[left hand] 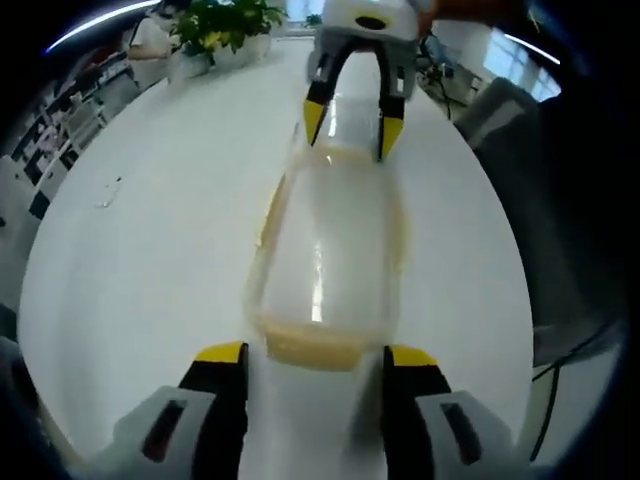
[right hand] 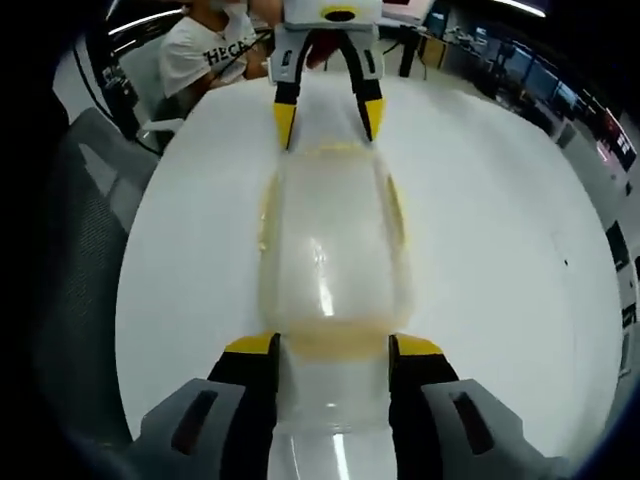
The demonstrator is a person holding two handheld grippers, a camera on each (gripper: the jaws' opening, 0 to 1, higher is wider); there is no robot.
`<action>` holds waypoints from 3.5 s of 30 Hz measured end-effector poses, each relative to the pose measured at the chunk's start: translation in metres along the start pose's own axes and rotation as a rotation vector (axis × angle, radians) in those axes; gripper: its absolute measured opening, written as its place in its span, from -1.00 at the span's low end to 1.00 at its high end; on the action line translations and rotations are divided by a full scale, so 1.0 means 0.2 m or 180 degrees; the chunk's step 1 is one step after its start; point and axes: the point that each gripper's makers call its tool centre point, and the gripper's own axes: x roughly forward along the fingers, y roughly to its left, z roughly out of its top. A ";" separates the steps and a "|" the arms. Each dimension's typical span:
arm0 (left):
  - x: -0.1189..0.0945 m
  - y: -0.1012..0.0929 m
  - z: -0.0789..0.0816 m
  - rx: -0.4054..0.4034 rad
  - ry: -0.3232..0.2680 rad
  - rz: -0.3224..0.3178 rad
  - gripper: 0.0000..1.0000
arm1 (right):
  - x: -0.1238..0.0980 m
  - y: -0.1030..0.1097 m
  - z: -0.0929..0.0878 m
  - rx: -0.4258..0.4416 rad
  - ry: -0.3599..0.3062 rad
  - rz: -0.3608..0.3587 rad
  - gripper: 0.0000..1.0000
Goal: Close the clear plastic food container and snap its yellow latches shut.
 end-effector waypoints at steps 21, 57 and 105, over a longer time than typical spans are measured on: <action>0.06 -0.07 -0.04 0.0011 0.0138 -0.0021 -0.36 | 0.04 0.00 -0.03 -0.0211 0.0329 0.0125 -0.29; -0.31 -0.06 0.12 0.0116 0.0064 0.0175 -0.36 | -0.28 -0.02 0.16 -0.0324 0.0246 -0.0017 -0.29; -0.07 -0.12 0.64 -0.0043 -0.0052 0.0111 -0.35 | -0.52 -0.06 -0.37 -0.0271 0.0256 0.0023 -0.29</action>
